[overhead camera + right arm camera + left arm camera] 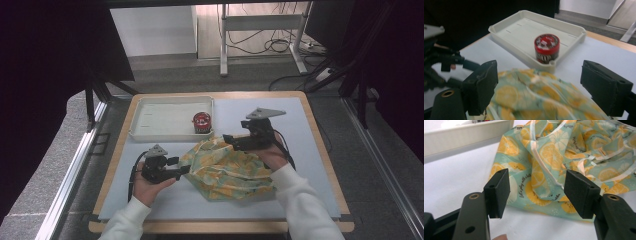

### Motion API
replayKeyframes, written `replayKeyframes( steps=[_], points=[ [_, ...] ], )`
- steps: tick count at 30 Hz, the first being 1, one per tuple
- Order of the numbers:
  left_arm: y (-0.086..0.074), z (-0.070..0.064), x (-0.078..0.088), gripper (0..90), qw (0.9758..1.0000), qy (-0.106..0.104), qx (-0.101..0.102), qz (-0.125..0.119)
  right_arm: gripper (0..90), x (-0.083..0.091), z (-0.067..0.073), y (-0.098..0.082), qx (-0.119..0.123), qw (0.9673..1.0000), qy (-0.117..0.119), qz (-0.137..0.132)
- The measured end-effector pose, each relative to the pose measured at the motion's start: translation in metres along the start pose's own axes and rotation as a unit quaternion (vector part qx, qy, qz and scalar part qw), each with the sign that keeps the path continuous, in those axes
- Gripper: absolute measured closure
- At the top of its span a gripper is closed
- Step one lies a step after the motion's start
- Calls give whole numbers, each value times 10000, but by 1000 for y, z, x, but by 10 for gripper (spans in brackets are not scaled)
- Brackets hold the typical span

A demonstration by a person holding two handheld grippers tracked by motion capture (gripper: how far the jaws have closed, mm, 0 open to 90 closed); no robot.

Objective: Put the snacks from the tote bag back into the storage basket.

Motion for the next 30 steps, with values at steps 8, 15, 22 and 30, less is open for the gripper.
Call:
replayKeyframes(
  steps=[8, 15, 22, 30],
  points=[
    [-1, 1, -2, 380, 9998, 169, -47, 47, 157, 43, -24, -52, 13, 9991, -410, -60],
    [-1, 3, -1, 379, 9998, 195, -34, 47, 161, 56, -41, -85, -119, 9983, -570, 91],
    [0, 3, 0, 382, 9998, 215, -38, -3, 162, 57, -46, -87, -170, 9980, -599, 100],
    [-1, 4, 0, 381, 9996, 262, -54, 6, 160, 64, -49, -87, -244, 9981, -557, -101]
  ],
)
Point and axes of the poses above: each handheld gripper's, and its own axes: x roughly backward along the jaws, y roughly out of its top, z roughly to its left, the point moved 3 cm from there along -x, roughly forward along the jaws, and after that the axes turned 3 degrees about z, right-handed, at the moved point
